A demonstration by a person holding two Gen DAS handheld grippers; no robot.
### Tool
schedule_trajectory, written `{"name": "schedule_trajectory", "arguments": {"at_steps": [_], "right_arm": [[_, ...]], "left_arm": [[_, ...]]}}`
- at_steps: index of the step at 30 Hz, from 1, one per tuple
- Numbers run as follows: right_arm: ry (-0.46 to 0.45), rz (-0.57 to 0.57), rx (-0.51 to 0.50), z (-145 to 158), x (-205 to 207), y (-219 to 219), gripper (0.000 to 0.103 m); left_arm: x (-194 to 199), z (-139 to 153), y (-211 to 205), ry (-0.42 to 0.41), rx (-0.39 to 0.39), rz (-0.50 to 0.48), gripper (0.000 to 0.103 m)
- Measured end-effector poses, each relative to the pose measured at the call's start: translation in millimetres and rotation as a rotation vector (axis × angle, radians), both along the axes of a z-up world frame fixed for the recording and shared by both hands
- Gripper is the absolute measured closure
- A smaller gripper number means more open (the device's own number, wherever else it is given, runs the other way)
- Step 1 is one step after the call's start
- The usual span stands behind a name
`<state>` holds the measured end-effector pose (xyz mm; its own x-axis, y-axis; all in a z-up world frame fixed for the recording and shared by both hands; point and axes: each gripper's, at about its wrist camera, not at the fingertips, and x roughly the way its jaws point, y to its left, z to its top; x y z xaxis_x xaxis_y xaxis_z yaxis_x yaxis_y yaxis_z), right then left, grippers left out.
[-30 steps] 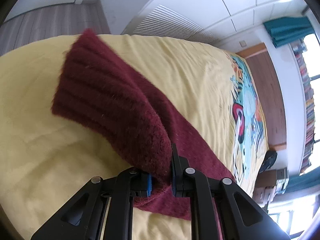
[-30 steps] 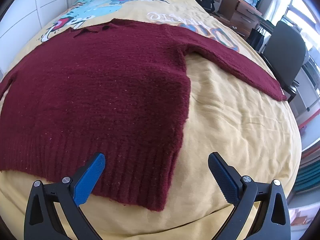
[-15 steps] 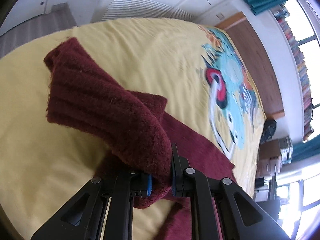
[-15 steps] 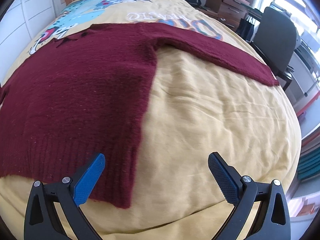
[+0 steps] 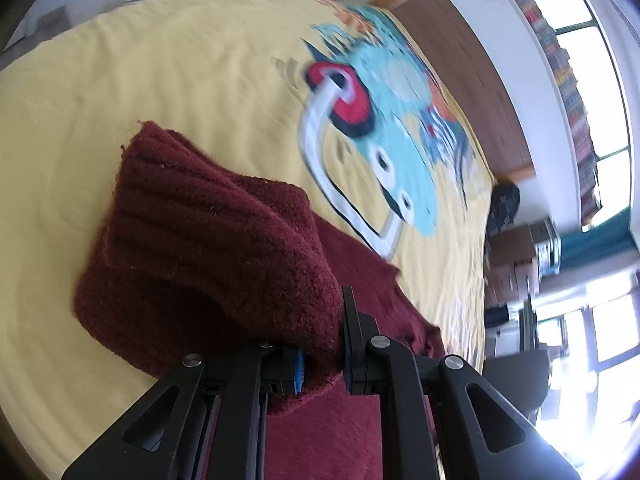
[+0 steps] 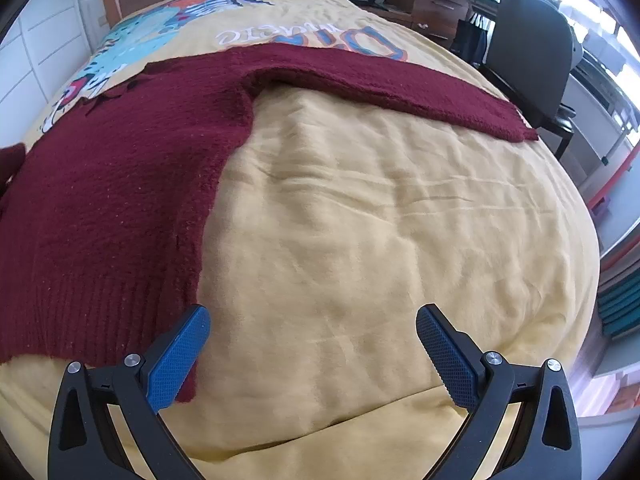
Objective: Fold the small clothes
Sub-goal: 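Carry the gripped sleeve with the left tool across the sweater body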
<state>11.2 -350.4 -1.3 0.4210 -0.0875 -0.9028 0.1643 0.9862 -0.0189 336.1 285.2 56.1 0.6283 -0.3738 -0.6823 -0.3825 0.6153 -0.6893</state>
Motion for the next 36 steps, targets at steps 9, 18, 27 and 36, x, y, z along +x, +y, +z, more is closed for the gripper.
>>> {"name": "schedule_trajectory", "arguments": {"at_steps": [9,18,27,36], "right_arm": [[0.0,-0.011,0.031,-5.2,-3.5,-7.9,0.0],[-0.008,-0.018,0.048,-6.1,-5.6,-12.0,0.0],[-0.008,-0.015,0.056,-8.5,-7.7,-11.4,0.0],[-0.005,-0.019,0.067,-10.8,-7.6,-12.4,0.0]], "left_arm": [[29.2,-0.1,-100.1,0.007,0.066,-0.212,0.092],[33.3,-11.1,-198.7,0.017,0.094,-0.397,0.092],[20.4,-33.6,-252.7,0.069,0.165,-0.504,0.092],[3.2,-42.9,-242.8,0.087,0.159,-0.518,0.076]]}}
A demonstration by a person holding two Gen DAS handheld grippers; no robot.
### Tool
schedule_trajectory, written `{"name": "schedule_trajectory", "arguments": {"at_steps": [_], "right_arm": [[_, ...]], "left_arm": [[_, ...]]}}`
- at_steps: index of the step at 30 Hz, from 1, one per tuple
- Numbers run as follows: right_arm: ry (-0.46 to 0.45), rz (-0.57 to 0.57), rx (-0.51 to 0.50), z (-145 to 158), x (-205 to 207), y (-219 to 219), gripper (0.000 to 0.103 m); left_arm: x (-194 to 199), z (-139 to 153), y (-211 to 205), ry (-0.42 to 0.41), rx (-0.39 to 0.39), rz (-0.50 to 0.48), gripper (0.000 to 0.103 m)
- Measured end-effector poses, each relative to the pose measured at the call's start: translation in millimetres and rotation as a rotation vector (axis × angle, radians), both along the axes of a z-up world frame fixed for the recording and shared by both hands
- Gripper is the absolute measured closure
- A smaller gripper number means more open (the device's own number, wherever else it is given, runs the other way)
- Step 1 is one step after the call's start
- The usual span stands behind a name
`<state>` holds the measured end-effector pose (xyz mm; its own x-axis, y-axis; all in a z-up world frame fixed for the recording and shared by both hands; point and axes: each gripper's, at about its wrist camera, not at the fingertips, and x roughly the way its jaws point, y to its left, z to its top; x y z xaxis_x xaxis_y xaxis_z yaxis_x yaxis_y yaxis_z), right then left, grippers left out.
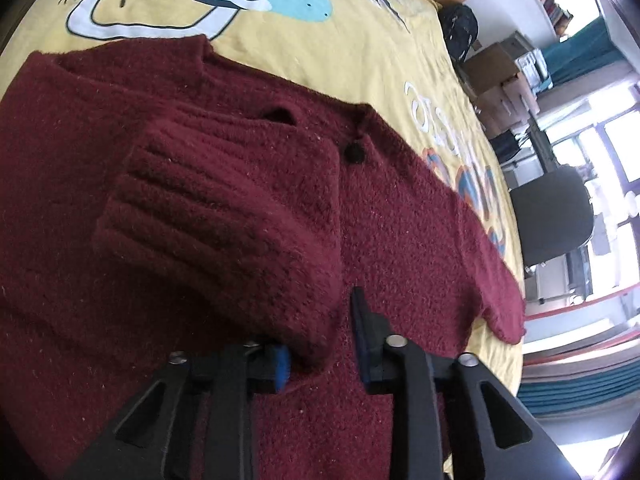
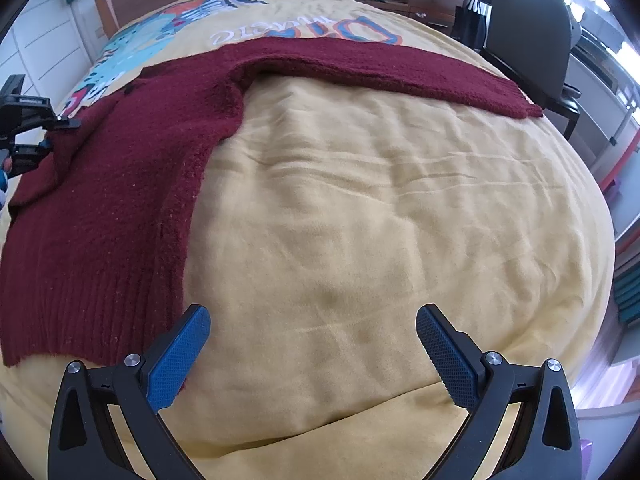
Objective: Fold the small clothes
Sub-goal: 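Carry the gripped sleeve with the left tool across the sweater body, then lay the sleeve on the sweater body and open the left tool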
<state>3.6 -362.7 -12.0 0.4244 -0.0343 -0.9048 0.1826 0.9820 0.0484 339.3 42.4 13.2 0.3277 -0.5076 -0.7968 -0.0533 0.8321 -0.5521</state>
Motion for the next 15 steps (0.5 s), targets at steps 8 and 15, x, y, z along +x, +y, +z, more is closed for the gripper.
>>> {"name": "schedule_trajectory", "arguments": {"at_steps": [8,15], "right_arm": [[-0.004,0.001,0.005,-0.8,0.6,-0.5,0.0],[-0.007,-0.002,0.017,-0.7,-0.7,-1.7,0.0]], "left_arm": [[-8.2,10.7,34.6,-0.005,-0.025,0.098,0.068],[-14.6,14.3,10.3,-0.039,0.091,0.062,0.083]]}}
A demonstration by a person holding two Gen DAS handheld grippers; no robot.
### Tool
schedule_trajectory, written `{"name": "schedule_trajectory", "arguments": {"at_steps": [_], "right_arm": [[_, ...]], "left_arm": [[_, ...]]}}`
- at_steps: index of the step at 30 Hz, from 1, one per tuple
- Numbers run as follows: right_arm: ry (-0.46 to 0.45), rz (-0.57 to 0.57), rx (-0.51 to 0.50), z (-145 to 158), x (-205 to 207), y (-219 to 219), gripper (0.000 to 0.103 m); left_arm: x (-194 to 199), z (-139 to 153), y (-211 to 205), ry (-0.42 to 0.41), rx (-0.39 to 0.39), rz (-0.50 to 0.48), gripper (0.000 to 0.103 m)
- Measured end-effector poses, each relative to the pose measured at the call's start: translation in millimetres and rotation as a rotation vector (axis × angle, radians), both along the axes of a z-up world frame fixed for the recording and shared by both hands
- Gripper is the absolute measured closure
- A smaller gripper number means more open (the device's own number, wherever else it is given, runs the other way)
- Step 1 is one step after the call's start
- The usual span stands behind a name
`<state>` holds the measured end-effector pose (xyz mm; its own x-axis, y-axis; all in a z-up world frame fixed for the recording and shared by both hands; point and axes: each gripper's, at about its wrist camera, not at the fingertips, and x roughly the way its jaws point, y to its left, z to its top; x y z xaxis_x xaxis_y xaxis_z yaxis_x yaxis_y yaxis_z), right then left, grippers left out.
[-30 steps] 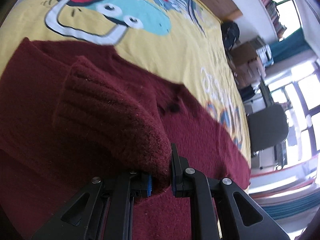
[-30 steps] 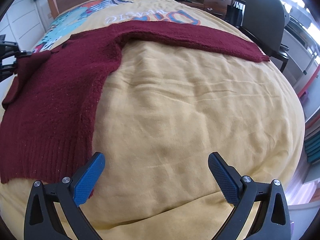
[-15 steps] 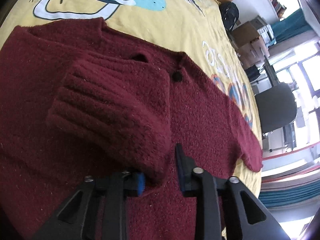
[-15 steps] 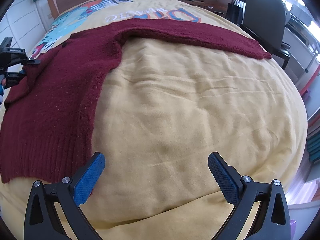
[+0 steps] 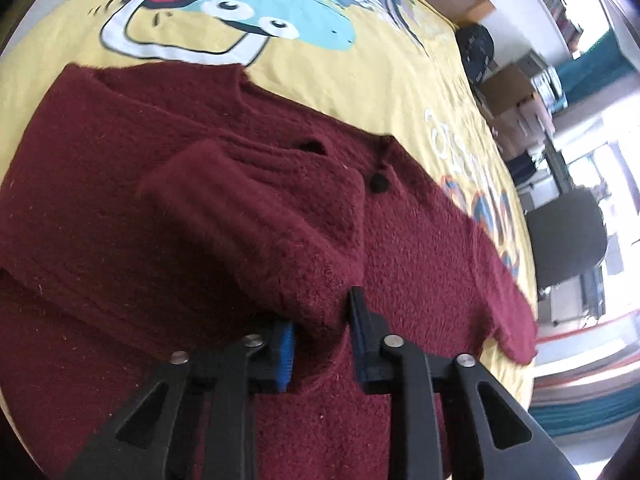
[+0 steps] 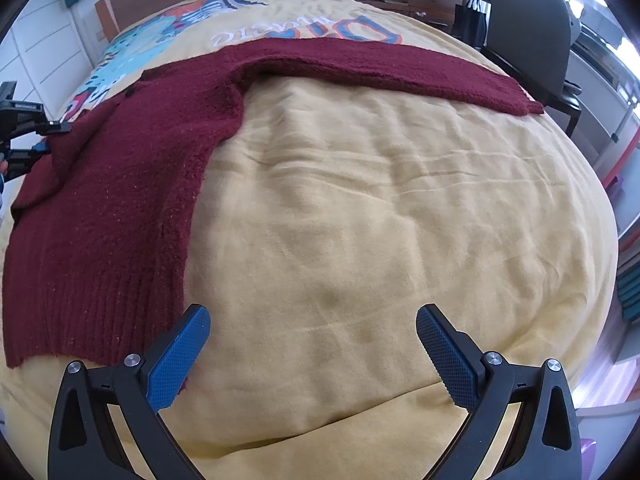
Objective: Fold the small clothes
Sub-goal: 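Lay the sleeve on the sweater body and open the left tool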
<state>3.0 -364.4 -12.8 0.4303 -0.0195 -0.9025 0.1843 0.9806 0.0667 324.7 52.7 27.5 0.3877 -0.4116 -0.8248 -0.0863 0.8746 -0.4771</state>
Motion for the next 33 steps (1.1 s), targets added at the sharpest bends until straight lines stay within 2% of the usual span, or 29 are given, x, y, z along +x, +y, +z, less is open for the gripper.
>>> {"name": "schedule_trajectory", "arguments": {"at_steps": [10,14,16,20,23,27,33], "right_arm": [[-0.007,0.0,0.018,0.1,-1.5,-1.6,0.0],[-0.007,0.0,0.025,-0.2,-1.5,-2.4,0.0],[-0.01,-0.001,0.028,0.3,-1.6,-2.8,0.0],[-0.014,-0.007,0.034,0.7,-2.2,-4.5,0.0],[-0.016,-0.008,0.033,1.0,-2.7,-4.3,0.0],[-0.022,-0.005,0.019,3.2,-3.8,-2.1,0.0],[-0.03,0.001,0.005,4.2,-5.5,0.7,0.0]], "left_arm": [[1.3,-4.8,-56.3,-0.01,0.048,-0.144,0.082],[3.2,-8.4,-74.6,0.006,0.044,-0.2,0.069],[3.9,-8.9,-83.2,0.006,0.066,-0.222,0.064],[-1.0,-2.6,-90.6,-0.019,0.088,-0.248,0.064],[-2.9,2.9,-90.0,-0.055,0.135,-0.235,0.064],[-5.8,-5.4,-84.0,-0.068,0.257,-0.199,0.063],[-12.1,-42.8,-85.7,-0.001,0.329,-0.205,0.063]]}}
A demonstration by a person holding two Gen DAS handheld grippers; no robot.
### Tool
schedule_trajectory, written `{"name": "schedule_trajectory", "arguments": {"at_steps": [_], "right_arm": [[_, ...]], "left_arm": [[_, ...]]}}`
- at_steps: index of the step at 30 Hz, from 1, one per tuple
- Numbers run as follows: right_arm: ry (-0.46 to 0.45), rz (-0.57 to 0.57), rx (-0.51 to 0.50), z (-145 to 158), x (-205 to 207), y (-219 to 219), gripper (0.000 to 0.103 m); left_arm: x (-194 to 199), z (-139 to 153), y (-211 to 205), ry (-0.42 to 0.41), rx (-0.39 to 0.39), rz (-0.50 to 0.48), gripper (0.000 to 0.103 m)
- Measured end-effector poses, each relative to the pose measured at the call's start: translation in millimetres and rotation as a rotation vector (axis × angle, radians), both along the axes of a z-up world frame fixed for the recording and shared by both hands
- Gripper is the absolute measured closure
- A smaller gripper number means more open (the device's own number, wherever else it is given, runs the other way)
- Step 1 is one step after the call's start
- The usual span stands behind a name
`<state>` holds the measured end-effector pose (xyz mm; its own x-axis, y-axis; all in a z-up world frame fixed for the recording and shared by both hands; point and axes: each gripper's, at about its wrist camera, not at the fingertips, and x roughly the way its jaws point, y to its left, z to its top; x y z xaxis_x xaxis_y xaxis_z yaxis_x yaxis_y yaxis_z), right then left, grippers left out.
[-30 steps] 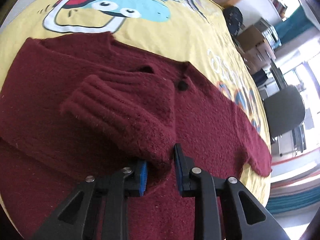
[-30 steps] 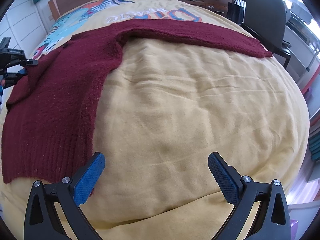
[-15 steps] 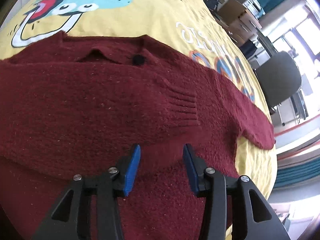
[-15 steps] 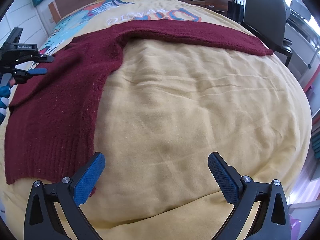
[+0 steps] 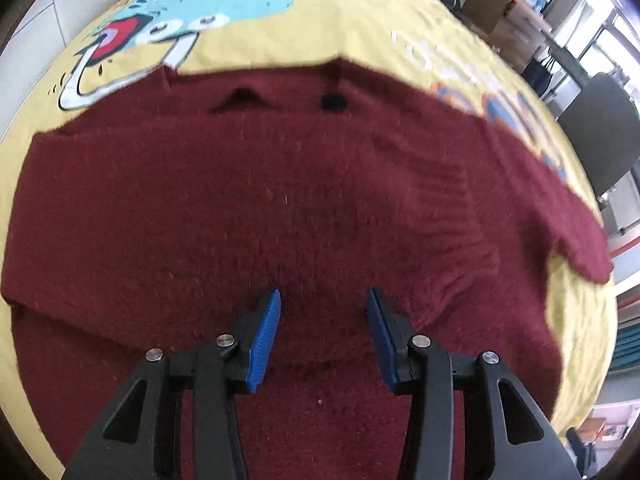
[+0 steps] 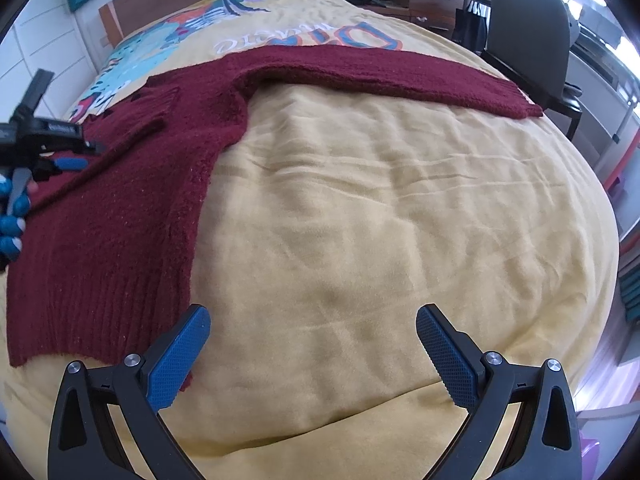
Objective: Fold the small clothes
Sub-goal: 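Lay the sleeve on the sweater body and open the left tool, then move the right tool to the other sleeve cuff and close on it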
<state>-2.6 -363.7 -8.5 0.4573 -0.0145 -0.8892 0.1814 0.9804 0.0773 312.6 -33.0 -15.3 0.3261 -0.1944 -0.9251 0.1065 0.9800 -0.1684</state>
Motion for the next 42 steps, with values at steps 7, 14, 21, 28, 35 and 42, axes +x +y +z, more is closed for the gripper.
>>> {"name": "schedule_trajectory", "arguments": {"at_steps": [7,14,21,28,35,42], "right_arm": [[-0.008,0.0,0.008,1.0,-1.5,-1.2,0.0],[-0.017,-0.007,0.022,1.7,-3.5,-3.9,0.0],[-0.015,-0.011,0.035,-0.1,-2.5,-6.4,0.0],[-0.007,-0.005,0.027,-2.3,0.2,-3.7,0.0],[-0.011,-0.006,0.027,-1.7,-0.2,-4.0,0.0],[-0.022,-0.036,0.064,3.7,-1.1,-13.6,0.0]], "left_arm": [[-6.3,7.2,-14.1,-0.034,-0.021,-0.047,0.062],[2.9,13.7,3.1,-0.099,0.063,0.044,0.062],[18.5,8.7,66.0,-0.104,0.132,0.205,0.062],[5.9,-2.4,108.2,-0.073,0.159,0.262,0.06],[-9.5,3.1,93.6,-0.058,0.161,0.181,0.045],[-22.2,13.9,106.4,-0.052,0.11,0.218,0.045]]}}
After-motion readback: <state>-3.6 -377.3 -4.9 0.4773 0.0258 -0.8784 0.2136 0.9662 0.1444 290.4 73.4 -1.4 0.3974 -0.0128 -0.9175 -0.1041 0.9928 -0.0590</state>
